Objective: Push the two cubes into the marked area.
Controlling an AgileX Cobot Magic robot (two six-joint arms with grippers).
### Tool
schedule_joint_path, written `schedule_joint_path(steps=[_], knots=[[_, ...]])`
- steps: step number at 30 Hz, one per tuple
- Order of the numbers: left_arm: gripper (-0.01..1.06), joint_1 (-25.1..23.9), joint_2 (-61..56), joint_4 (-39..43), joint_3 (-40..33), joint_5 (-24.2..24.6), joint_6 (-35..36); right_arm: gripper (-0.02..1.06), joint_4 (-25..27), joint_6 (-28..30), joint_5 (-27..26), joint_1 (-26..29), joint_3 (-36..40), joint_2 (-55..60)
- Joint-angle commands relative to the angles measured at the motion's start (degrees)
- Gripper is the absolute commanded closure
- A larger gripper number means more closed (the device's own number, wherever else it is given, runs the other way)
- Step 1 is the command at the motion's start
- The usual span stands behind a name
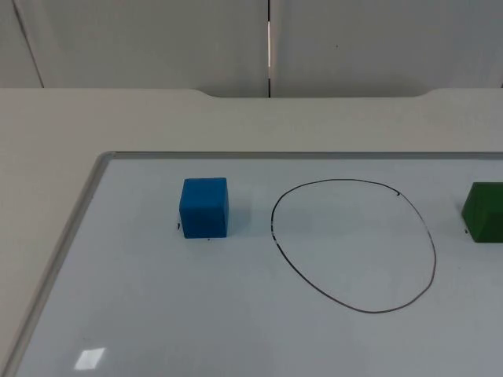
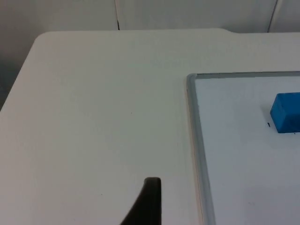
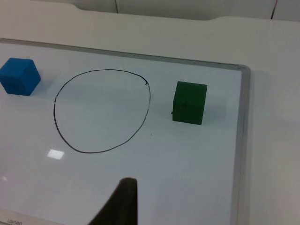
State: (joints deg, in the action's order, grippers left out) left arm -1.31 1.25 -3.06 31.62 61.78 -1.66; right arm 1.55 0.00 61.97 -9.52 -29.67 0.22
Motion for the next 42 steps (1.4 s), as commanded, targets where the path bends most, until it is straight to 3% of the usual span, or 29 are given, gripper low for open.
schedule_joint_path(steps=[1,16,21,22,24,27,28,29,30,42], knots=[[0.21,-0.1,2.53,0.6,0.91,-0.65,-0.02,-0.01,0.28,0.55,-0.2,0.31,0.11,-0.22],[0.21,-0.1,15.29,0.6,2.31,-4.89,-0.02,-0.01,0.28,0.67,-0.2,0.31,0.11,-0.22],[0.46,-0.1,18.31,-1.55,2.31,-9.53,-0.02,-0.01,-0.06,0.42,-0.2,0.31,0.11,-0.22],[0.46,-0.1,18.31,-1.55,2.31,-9.53,-0.02,-0.01,-0.06,0.42,-0.2,0.31,0.11,-0.22],[0.58,-0.1,18.85,-1.68,2.31,-10.34,-0.02,-0.01,-0.06,0.42,-0.2,0.31,0.11,-0.22],[0.87,-0.1,19.36,-2.07,2.31,-12.39,-0.02,-0.01,-0.06,0.42,-0.2,0.31,0.11,-0.22],[0.87,-0.1,19.36,-2.07,2.31,-12.39,-0.02,-0.01,-0.06,0.42,-0.2,0.31,0.11,-0.22],[1.01,-0.1,19.36,-2.07,2.31,-13.61,-0.02,-0.01,-0.06,0.42,-0.2,0.31,0.11,-0.22],[1.05,-0.1,19.36,-2.07,2.31,-14.71,-0.02,-0.01,-0.06,0.42,-0.2,0.31,0.11,-0.22],[1.05,-0.1,19.87,-2.07,2.31,-20.18,-0.02,-0.01,-0.42,0.0,-0.2,0.31,0.11,-0.22]])
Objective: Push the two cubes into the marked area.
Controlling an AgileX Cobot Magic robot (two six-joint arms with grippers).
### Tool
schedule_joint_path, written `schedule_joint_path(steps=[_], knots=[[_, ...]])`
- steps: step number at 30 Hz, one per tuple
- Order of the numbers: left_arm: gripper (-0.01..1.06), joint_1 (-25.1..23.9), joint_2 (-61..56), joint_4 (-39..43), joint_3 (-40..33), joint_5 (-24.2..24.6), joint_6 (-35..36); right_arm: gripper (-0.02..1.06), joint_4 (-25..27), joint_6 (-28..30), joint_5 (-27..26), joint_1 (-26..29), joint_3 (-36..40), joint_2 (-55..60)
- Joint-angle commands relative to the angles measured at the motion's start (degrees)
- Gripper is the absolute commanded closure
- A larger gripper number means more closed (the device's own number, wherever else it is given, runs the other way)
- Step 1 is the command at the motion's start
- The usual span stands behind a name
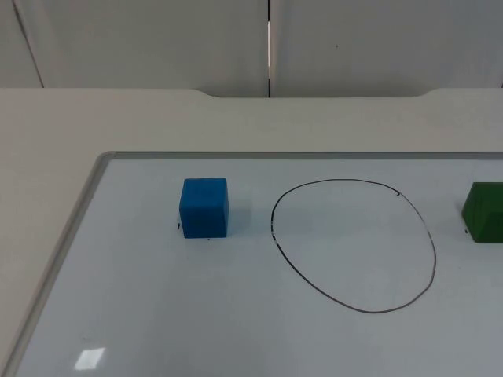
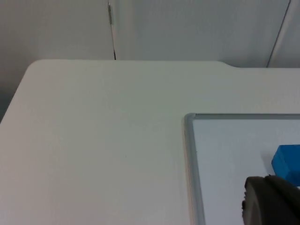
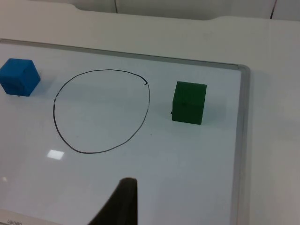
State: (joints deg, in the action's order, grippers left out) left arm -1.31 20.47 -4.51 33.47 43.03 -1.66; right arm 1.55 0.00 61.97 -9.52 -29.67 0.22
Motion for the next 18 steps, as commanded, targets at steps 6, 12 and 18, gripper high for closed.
schedule_joint_path(steps=[6,12,18], knots=[[1.05,-0.1,5.74,-1.7,0.46,-1.96,-0.02,-0.01,-0.3,0.0,-0.2,0.31,0.11,-0.22],[1.05,-0.1,14.49,-2.95,0.46,-4.53,-0.02,-0.01,0.03,0.67,-0.2,0.31,0.11,-0.22],[1.05,-0.1,23.76,-3.3,0.46,-6.54,-0.68,-0.01,0.15,0.68,-0.2,0.31,0.11,-0.22]])
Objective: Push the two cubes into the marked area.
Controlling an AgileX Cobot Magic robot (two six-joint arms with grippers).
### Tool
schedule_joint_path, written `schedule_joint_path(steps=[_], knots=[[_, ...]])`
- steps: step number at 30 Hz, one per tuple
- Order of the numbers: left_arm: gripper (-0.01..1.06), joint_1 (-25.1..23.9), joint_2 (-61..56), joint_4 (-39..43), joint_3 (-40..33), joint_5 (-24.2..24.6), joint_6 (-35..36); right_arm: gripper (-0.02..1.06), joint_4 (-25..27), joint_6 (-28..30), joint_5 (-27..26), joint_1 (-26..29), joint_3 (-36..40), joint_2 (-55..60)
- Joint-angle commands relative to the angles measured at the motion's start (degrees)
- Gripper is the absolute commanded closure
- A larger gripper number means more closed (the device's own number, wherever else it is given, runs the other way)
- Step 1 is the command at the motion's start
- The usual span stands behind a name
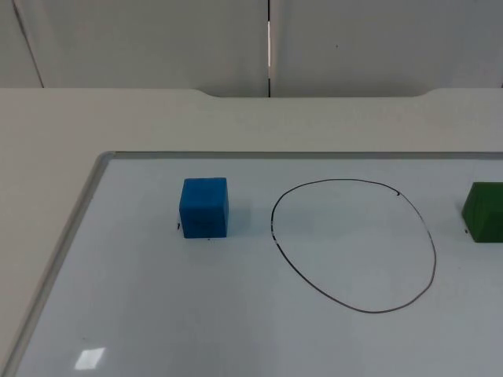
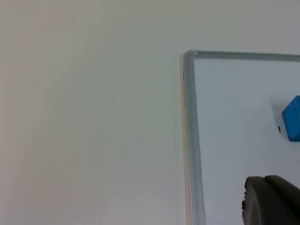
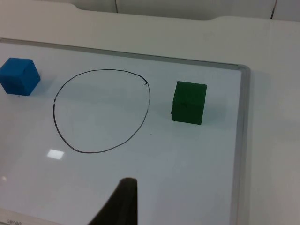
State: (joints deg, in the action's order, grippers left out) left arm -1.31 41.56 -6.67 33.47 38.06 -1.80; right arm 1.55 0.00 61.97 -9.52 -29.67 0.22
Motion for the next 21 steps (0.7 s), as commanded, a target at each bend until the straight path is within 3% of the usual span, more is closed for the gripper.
schedule_joint_path(steps=[1,14,21], knots=[[1.05,-0.1,4.89,-1.62,0.46,-1.97,-1.15,-0.01,0.26,0.68,-0.2,0.31,0.11,-0.22],[1.05,-0.1,17.22,-5.81,0.46,-5.03,-3.98,-0.01,0.13,0.34,-0.2,0.31,0.11,-0.22],[1.05,-0.1,21.5,-15.94,0.46,-8.66,-11.45,-0.01,0.13,0.34,-0.2,0.31,0.11,-0.22]])
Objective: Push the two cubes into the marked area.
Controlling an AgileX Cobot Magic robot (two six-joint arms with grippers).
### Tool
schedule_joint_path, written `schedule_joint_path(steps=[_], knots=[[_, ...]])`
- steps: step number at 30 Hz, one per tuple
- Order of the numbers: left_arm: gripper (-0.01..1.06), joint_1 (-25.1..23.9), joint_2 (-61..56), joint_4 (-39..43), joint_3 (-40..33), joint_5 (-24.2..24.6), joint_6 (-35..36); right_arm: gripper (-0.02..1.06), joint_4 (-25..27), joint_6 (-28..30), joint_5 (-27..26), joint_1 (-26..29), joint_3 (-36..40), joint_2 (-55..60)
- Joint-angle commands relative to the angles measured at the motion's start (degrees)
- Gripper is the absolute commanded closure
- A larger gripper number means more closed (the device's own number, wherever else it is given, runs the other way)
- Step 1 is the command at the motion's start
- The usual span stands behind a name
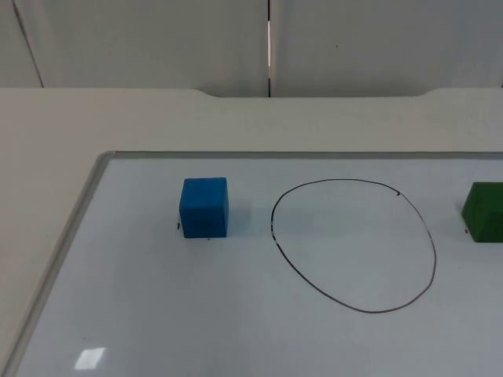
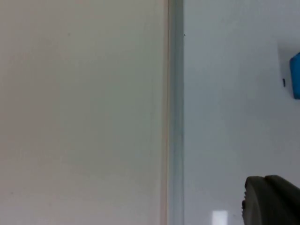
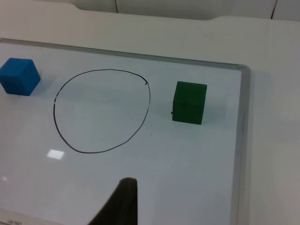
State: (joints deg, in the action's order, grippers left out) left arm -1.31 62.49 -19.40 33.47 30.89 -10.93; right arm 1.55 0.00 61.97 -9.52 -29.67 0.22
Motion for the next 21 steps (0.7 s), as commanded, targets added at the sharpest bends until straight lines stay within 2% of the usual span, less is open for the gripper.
schedule_joint_path(steps=[1,6,14,21], knots=[[1.05,-0.1,1.55,-5.99,0.46,-2.04,-4.01,-0.01,0.13,0.34,-0.2,0.31,0.11,-0.22],[1.05,-0.1,4.91,-13.51,0.46,-4.08,-10.85,-0.01,0.13,0.34,-0.2,0.31,0.11,-0.22],[1.05,-0.1,11.49,-15.19,0.6,-7.54,-11.53,-0.01,0.13,0.34,-0.2,0.31,0.11,-0.22],[1.05,0.11,18.19,-21.83,2.73,-8.91,-18.81,-0.01,0.13,0.34,-0.2,0.31,0.11,-0.22]])
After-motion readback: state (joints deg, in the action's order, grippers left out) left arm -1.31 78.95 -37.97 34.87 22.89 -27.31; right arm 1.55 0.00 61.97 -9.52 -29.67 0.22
